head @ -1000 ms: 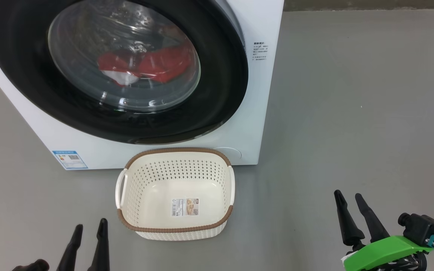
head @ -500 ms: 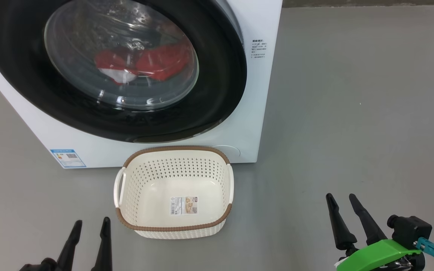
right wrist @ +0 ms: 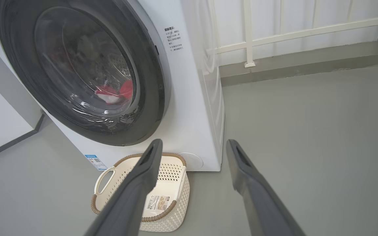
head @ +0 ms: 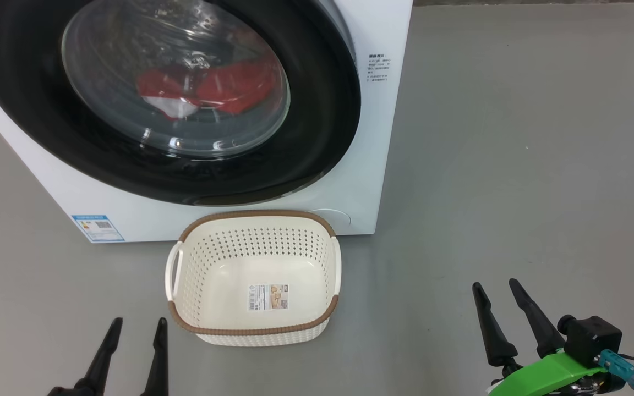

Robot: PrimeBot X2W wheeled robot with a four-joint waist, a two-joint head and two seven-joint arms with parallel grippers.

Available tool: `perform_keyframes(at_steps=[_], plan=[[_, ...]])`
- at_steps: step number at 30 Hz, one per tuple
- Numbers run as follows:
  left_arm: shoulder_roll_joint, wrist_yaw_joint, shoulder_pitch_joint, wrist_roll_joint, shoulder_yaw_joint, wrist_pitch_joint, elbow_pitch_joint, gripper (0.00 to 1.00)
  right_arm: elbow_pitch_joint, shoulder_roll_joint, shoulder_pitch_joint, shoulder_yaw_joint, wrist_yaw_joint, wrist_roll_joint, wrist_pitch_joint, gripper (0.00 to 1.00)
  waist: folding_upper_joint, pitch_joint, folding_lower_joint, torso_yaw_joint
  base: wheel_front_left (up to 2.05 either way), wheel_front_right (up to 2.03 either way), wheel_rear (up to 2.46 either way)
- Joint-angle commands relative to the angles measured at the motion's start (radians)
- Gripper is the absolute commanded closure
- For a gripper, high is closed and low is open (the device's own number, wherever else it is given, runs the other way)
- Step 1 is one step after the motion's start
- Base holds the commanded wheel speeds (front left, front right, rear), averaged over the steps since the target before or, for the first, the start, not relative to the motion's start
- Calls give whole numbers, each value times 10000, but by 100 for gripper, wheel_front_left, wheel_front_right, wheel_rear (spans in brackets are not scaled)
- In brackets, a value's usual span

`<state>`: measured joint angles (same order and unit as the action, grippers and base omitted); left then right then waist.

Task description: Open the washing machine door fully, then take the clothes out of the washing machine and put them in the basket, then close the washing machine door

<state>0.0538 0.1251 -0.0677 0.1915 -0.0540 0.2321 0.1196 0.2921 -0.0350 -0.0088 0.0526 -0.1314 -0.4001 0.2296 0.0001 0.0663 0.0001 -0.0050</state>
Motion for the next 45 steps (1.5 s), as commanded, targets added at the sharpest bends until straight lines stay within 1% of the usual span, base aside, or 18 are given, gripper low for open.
perform_keyframes(at_steps=[1, 7, 15, 27, 29, 31, 32, 36, 41, 42, 45], plan=[[191, 53, -31, -252, -267, 161, -292, 0, -280, -141, -242, 291, 7, 297, 186, 0, -1, 7, -1, -5, 0, 0, 0], [216, 56, -47, -648, -276, 297, -235, 0, -324, -152, -156, 259, 7, 753, 322, 0, -1, 70, -1, -26, 0, 0, 0], [179, 56, 7, -361, -408, 297, -24, 0, -302, -152, 154, -120, 7, 595, 322, 0, -1, 110, -1, -14, 0, 0, 0], [168, 56, 56, -323, -434, 297, 47, 0, -340, -152, 180, -134, 7, 543, 322, 0, -1, 156, -1, -70, 0, 0, 0], [169, 56, 68, -315, -417, 297, 35, 0, -425, -152, 129, -109, 7, 302, 322, 0, -1, 177, -1, -62, 0, 0, 0], [169, 56, 96, -306, -382, 297, 17, 0, -445, -152, 48, 1, 7, -152, 322, 79, -1, 216, -1, -40, 0, 0, 0], [170, 56, 111, -302, -361, 297, 5, 0, -466, -152, -19, 83, 7, -359, 322, 100, -1, 236, -1, -30, 0, 0, 0], [209, 56, 222, -320, -224, 297, -46, 0, -625, -152, -474, 247, 7, -1282, 322, 100, -1, 419, -1, 61, 0, 0, 0], [268, 56, 458, -299, -43, 297, -60, 0, -890, -152, -1529, 276, 7, -2625, 322, 100, -1, 713, -1, 205, 0, 0, 0], [268, 56, 458, -299, -43, 297, -60, 0, -890, -152, -1529, 276, 7, -2625, 322, 100, -1, 713, -1, 205, 0, 0, 0], [308, 56, 650, -271, 137, 297, -61, 0, -1079, -152, -2299, 250, 7, -3626, 322, 100, -1, 912, -1, 345, 0, 0, 0]])
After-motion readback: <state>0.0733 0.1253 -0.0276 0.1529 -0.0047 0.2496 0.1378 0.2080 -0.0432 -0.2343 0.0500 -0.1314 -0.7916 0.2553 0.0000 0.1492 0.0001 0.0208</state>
